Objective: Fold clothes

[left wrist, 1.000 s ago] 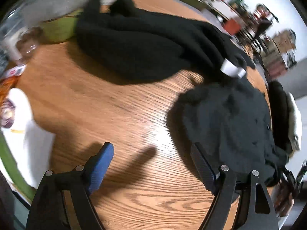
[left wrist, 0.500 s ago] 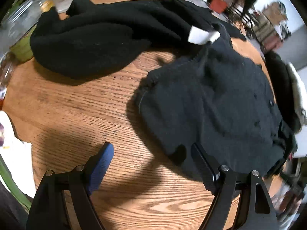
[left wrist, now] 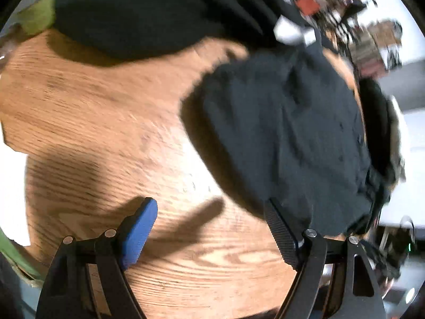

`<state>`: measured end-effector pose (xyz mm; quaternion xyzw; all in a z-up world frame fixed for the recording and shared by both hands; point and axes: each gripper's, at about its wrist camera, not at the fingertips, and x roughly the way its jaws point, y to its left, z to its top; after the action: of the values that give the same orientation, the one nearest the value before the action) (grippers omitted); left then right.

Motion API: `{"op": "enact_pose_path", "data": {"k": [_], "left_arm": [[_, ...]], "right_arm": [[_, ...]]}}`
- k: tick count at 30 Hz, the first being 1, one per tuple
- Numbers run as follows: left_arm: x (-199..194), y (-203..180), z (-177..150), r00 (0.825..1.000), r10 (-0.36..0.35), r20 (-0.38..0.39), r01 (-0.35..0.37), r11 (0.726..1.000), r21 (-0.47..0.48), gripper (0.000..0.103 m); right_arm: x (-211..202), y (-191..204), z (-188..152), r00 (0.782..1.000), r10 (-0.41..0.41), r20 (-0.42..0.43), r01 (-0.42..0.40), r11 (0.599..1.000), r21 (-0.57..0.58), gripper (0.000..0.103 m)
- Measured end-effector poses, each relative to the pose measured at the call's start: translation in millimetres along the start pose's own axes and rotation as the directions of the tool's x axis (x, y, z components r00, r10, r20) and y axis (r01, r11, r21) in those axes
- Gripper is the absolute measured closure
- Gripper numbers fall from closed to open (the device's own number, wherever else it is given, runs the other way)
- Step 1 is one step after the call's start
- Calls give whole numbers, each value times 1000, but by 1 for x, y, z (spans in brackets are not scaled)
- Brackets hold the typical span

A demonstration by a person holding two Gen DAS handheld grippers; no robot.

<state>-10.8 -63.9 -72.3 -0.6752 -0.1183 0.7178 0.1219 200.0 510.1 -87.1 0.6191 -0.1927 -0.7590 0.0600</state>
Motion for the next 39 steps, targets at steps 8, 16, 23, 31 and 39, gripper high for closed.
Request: {"op": "enact_pose_path", "data": {"k": [8, 16, 23, 31, 39], "left_arm": [[14, -42, 11, 996, -43, 84, 38, 997, 60, 58], [-92, -92, 4, 934, -196, 299, 154, 975, 157, 98], [-285, -157, -5, 713, -410, 568, 254, 907, 336, 99], [-399, -161, -43, 602, -484, 635, 225, 866, 447, 99], [-428, -129, -75, 556, -485, 674, 219, 869, 444, 99]], "right_arm": [[9, 5, 11, 1000, -25, 8, 25, 999, 26, 55], [-77, 27, 15, 981, -32, 193, 34, 999, -9, 99], [-325, 94, -4, 740, 20, 673, 79, 990, -117, 99], [-467, 150, -66, 425, 79, 902, 146, 977, -155, 99], [-449, 170, -77, 434, 115, 894, 144, 970, -194, 98]]}}
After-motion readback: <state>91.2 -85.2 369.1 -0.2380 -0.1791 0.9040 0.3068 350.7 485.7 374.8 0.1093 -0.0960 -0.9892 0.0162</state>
